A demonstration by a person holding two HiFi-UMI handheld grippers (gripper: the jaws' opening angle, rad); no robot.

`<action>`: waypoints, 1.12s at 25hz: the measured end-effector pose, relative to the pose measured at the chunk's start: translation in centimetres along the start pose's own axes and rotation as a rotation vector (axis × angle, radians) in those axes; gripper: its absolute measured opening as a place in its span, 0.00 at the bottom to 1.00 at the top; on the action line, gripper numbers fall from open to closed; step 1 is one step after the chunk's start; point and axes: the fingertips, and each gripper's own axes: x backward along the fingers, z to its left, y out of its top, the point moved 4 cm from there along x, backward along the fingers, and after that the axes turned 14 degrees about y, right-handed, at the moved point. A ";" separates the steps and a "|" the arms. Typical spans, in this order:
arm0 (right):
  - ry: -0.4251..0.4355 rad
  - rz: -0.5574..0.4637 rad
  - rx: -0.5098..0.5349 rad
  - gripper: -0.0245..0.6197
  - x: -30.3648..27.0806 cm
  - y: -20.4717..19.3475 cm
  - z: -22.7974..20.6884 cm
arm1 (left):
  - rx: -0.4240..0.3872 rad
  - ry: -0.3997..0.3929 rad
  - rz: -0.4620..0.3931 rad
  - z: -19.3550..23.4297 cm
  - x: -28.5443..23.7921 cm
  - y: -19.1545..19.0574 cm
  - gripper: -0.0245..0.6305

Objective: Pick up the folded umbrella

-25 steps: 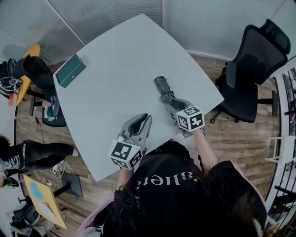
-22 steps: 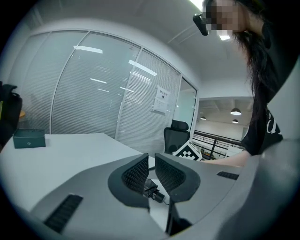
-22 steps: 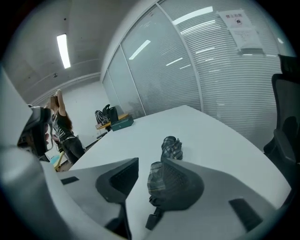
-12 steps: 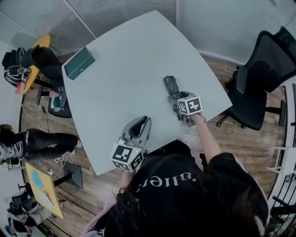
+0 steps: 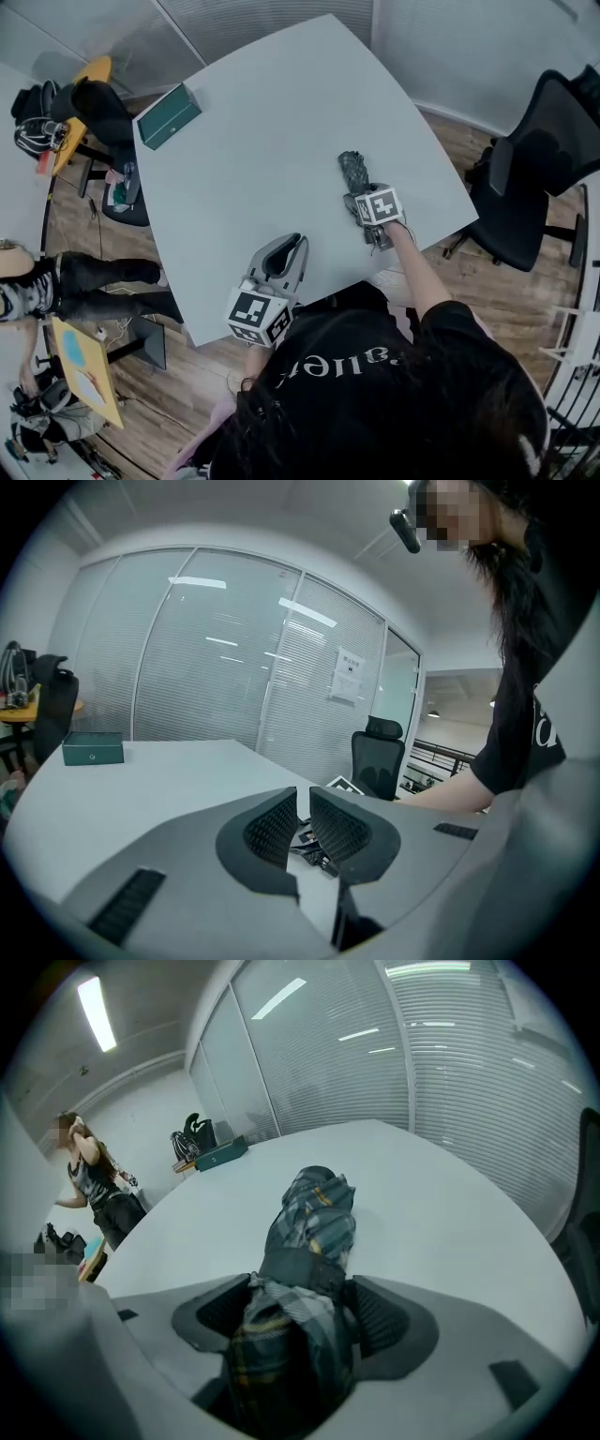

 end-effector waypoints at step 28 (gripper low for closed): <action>0.220 -0.256 -0.525 0.37 3.1 -2.5 3.8 | 0.003 -0.015 -0.037 2.8 1.8 0.3 0.12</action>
